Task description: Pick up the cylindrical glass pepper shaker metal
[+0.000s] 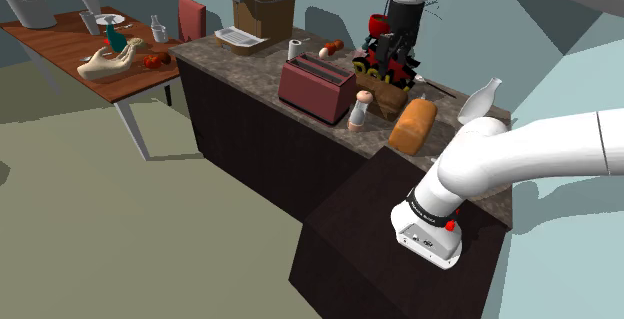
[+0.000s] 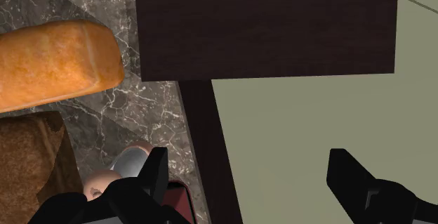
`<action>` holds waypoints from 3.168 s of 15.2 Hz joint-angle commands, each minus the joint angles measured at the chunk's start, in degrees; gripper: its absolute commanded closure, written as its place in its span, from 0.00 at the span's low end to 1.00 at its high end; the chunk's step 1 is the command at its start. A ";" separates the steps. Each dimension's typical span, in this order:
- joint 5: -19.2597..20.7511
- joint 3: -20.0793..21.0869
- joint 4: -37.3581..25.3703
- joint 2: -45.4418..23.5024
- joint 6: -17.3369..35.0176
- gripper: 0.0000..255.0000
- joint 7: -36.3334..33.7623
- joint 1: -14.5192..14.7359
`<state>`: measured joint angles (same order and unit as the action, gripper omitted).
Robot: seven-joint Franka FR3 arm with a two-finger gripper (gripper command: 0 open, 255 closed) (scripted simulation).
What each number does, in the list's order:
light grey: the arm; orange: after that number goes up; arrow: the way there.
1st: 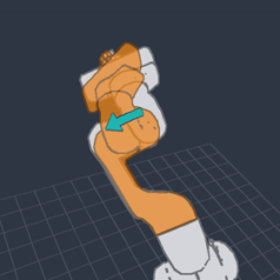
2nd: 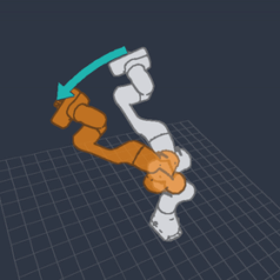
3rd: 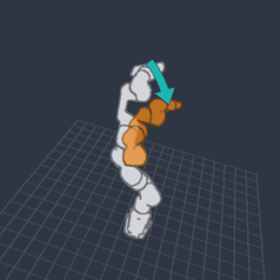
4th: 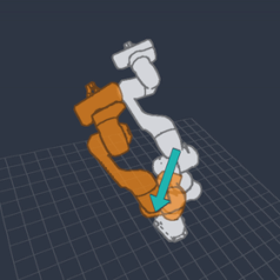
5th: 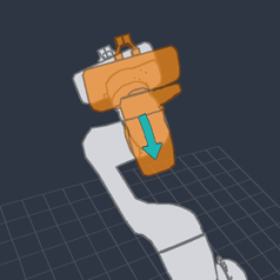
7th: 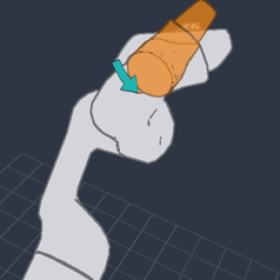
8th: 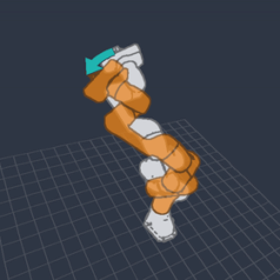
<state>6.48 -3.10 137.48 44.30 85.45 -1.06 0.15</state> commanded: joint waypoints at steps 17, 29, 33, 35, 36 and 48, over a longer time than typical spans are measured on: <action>4.27 -15.60 1.02 -23.52 27.46 0.00 12.09 -4.13; -6.31 -22.93 -9.38 -48.66 41.89 0.00 25.61 -5.94; -7.53 -22.74 -8.38 -50.84 44.85 0.00 26.41 -6.16; -8.21 -22.62 -7.97 -52.00 46.31 0.00 26.86 -6.27; -8.41 -22.57 -7.85 -52.34 46.73 0.00 26.99 -6.31; -8.41 -22.57 -7.85 -52.34 46.73 1.00 26.99 -6.32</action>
<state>-1.91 -25.69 129.63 -7.96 132.22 25.96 -6.18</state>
